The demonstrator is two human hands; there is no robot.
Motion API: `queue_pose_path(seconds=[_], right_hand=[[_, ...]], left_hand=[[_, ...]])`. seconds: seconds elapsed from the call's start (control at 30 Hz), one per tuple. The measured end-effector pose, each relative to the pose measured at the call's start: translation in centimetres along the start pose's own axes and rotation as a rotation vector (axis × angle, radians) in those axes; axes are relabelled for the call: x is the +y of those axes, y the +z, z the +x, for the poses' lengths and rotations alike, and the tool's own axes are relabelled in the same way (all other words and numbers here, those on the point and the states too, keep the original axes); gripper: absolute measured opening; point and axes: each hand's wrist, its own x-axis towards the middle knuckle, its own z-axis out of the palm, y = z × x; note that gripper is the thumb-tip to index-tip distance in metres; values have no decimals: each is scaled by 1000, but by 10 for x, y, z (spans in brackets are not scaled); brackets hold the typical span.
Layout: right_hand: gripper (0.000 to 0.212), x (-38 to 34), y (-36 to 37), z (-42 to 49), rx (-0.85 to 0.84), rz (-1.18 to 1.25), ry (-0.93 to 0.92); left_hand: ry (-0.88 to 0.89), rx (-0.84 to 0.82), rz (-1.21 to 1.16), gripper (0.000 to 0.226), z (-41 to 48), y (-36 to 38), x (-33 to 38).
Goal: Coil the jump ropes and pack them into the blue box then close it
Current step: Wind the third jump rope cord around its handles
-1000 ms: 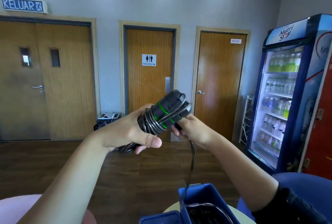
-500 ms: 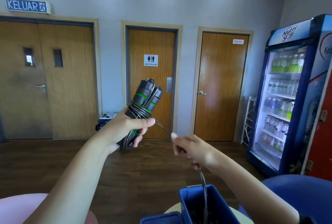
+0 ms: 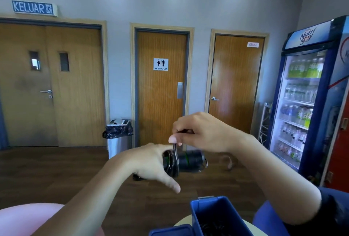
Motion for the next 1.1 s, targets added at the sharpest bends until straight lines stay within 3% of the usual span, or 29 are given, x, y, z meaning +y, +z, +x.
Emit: queue_pose_path(seconds=[0.1, 0.23, 0.3, 0.4, 0.53, 0.7, 0.83, 1.0, 1.1], right_hand=[[23, 17, -2, 9, -52, 344, 27], [36, 25, 14, 7, -13, 715, 137], [35, 30, 27, 0, 30, 812, 244], [33, 33, 44, -11, 110, 762, 385], [51, 28, 61, -11, 123, 788, 407], [55, 13, 72, -12, 151, 892, 449], [57, 12, 78, -26, 105, 792, 561], [40, 9, 81, -32, 177, 473, 613], [28, 5, 83, -35, 169, 367, 629]], left_hand=[[178, -58, -168, 104, -12, -5, 1], [465, -70, -549, 63, -24, -12, 0], [524, -51, -624, 59, -29, -14, -1], [531, 4, -767, 45, -30, -16, -7], [477, 124, -887, 72, -26, -18, -14], [547, 130, -1080, 83, -19, -12, -5], [422, 193, -1280, 85, -13, -14, -12], [145, 389, -1009, 77, -7, -11, -15], [-4, 507, -829, 88, 1, -10, -18]])
